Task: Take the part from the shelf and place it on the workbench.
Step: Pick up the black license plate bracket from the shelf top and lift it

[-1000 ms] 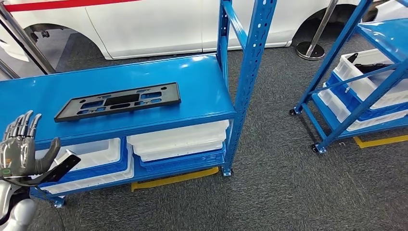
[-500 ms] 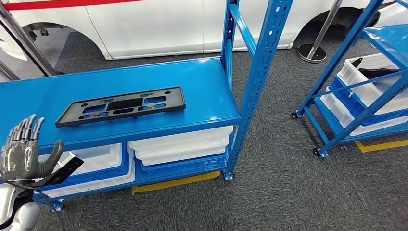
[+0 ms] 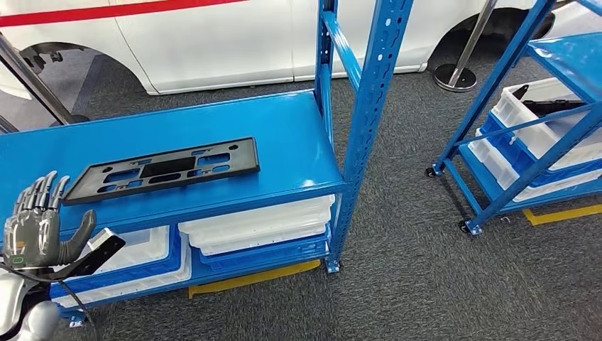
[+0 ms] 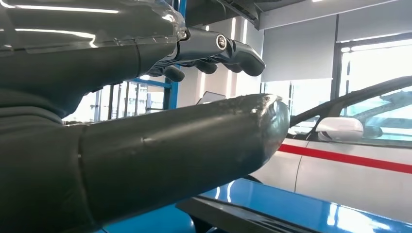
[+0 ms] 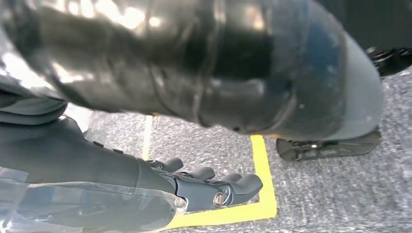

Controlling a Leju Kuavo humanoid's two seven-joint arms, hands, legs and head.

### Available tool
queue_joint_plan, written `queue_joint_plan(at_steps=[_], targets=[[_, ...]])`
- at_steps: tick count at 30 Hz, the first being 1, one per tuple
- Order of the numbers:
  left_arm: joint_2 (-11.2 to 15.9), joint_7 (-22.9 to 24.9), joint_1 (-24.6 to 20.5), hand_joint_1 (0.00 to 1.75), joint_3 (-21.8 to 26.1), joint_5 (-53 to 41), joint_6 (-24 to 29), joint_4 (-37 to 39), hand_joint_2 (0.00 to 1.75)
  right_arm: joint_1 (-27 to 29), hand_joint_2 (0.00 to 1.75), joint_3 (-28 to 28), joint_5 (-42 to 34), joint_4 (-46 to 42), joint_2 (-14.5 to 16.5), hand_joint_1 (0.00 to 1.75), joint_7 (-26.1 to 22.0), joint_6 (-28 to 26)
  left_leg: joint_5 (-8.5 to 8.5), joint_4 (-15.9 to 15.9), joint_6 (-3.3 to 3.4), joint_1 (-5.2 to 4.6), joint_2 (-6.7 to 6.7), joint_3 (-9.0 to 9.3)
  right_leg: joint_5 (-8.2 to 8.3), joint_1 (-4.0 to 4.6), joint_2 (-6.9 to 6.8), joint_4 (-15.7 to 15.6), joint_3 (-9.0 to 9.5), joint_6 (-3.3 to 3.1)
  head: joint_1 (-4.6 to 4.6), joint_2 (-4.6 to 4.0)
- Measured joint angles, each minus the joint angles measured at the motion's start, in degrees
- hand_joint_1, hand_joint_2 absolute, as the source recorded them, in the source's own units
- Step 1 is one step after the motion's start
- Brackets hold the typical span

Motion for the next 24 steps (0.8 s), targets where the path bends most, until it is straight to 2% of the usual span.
queue_joint_plan(at_steps=[2, 4, 6, 7, 9, 10, 11, 12, 14, 15, 16, 17, 20, 21, 22, 24], targets=[[0.0, 0.0, 0.0, 0.0, 0.0, -0.1, 0.1, 0.0, 0.0, -0.1, 0.0, 0.0, 0.0, 0.0, 0.0, 0.0, 0.0, 0.0, -0.29, -1.7, 0.54, -0.35, -0.06, 0.66, -0.25, 0.09, 0.05, 0.0, -0.13, 0.59, -0.01, -0.01], [0.0, 0.0, 0.1, 0.0, 0.0, -0.1, 0.2, 0.0, 0.0, -0.1, 0.0, 0.0, 0.1, 0.0, 0.0, 0.0, 0.0, 0.0, -0.44, -2.2, 1.13, -0.17, -0.17, 0.9, -0.57, 0.07, -0.06, 0.0, 0.1, 1.18, -0.02, -0.01], [0.0, -0.1, 0.0, 0.0, 0.0, -0.2, 0.3, 0.0, 0.0, -0.1, 0.0, 0.0, 0.1, 0.0, 0.0, 0.0, 0.0, 0.0, -0.59, -2.7, 1.84, 0.15, -0.16, 1.65, -2.11, 0.01, -0.19, 2.8, -0.84, 1.68, -0.01, 0.0], [-0.1, -0.1, 0.0, 0.0, 0.0, -0.3, 0.3, 0.0, 0.0, -0.1, 0.0, 0.0, 0.1, 0.0, 0.0, 0.0, 0.0, 0.0, -0.73, -2.8, 2.12, 0.19, -0.08, 1.99, -3.5, -0.12, -0.22, 6.0, -2.55, 1.83, 0.01, 0.0], [-0.2, -0.1, 0.1, 0.0, 0.0, -0.5, 0.4, 0.0, 0.0, -0.1, 0.0, 0.0, 0.1, 0.0, 0.0, 0.0, -0.1, 0.0, -1.15, -2.8, 2.44, 0.12, 0.01, 2.35, -6.12, -0.22, -0.26, 13.8, -7.45, 2.05, 0.01, -0.01], [-0.3, -0.2, 0.1, 0.0, 0.0, -0.5, 0.4, 0.0, 0.0, -0.1, 0.0, 0.0, 0.1, 0.0, 0.0, 0.0, -0.1, 0.0, -1.38, -2.8, 2.48, 0.08, 0.02, 2.56, -6.35, -0.23, -0.26, 16.3, -9.37, 2.11, 0.01, -0.01], [-0.4, -0.2, 0.2, 0.0, 0.0, -0.6, 0.4, 0.0, 0.0, -0.1, 0.0, 0.0, 0.1, 0.0, 0.0, 0.0, -0.1, 0.0, -1.66, -2.8, 2.45, 0.05, -0.01, 2.89, -5.22, -0.22, -0.26, 16.5, -10.15, 2.06, 0.01, -0.01], [-0.5, -0.2, 0.2, 0.0, 0.0, -0.6, 0.4, 0.0, 0.0, -0.1, 0.0, 0.0, 0.1, 0.0, 0.0, 0.0, -0.1, 0.0, -1.98, -2.8, 2.39, 0.03, -0.06, 3.34, -3.09, -0.2, -0.26, 14.5, -9.76, 1.91, 0.01, 0.0], [-0.5, -0.2, 0.2, 0.0, 0.0, -0.6, 0.4, 0.0, 0.0, 0.1, 0.0, 0.0, 0.1, 0.0, 0.0, 0.0, -0.1, 0.0, -2.75, -2.8, 2.09, -0.05, -0.15, 4.33, 1.92, 0.0, -0.26, 6.8, -6.77, 1.3, 0.01, 0.0], [-0.5, -0.2, 0.2, 0.0, 0.0, -0.6, 0.4, 0.0, 0.0, 0.1, 0.0, 0.0, 0.1, 0.0, 0.0, 0.0, -0.1, 0.0, -3.11, -2.7, 1.82, -0.17, -0.2, 4.62, 3.2, 0.14, -0.27, 3.6, -5.42, 1.01, 0.0, 0.0], [-0.6, -0.2, 0.2, 0.0, 0.0, -0.6, 0.4, 0.0, 0.0, 0.1, 0.0, 0.0, 0.1, 0.0, -0.1, 0.0, -0.1, 0.0, -3.4, -2.7, 1.5, -0.26, -0.21, 4.76, 3.68, 0.28, -0.26, 1.6, -4.59, 0.75, 0.0, -0.01], [-0.6, -0.2, 0.2, 0.0, 0.0, -0.6, 0.4, 0.0, 0.0, 0.0, 0.0, 0.0, 0.1, 0.0, -0.1, 0.0, -0.1, 0.0, -3.61, -2.7, 1.18, -0.31, -0.21, 4.78, 3.39, 0.42, -0.23, 1.0, -4.3, 0.53, -0.01, -0.01], [-0.6, -0.2, 0.1, 0.0, 0.0, -0.6, 0.4, 0.0, 0.0, 0.0, 0.0, 0.0, 0.1, 0.0, -0.1, 0.0, -0.1, 0.0, -4.35, -2.6, 0.33, -0.11, -0.14, 5.08, 3.11, 0.17, -0.15, 0.2, -3.7, -0.17, -0.02, 0.0], [-0.6, -0.2, 0.1, 0.0, 0.0, -0.6, 0.4, -0.1, 0.0, 0.0, 0.0, 0.0, 0.1, 0.0, -0.1, 0.0, -0.1, 0.0, -5.15, -1.3, 0.1, -0.05, -0.15, 4.61, 3.03, 0.01, -0.18, -0.1, -3.29, -0.44, -0.02, 0.0], [-0.6, -0.2, 0.1, 0.0, 0.0, -0.6, 0.5, -0.1, 0.0, 0.0, 0.0, 0.0, 0.1, 0.0, -0.1, 0.0, -0.1, 0.0, -6.4, 1.2, -0.11, 0.02, -0.17, 3.43, 2.9, -0.12, -0.24, -0.3, -2.85, -0.67, -0.04, 0.0], [-0.6, -0.2, 0.2, 0.0, 0.1, -0.6, 0.5, 0.0, 0.0, 0.1, 0.0, 0.0, 0.1, 0.0, -0.1, 0.0, -0.1, 0.0, -9.35, 8.8, -0.45, 0.06, -0.2, -0.89, 2.44, -0.06, -0.29, -0.4, -2.31, -0.98, -0.04, 0.0]])
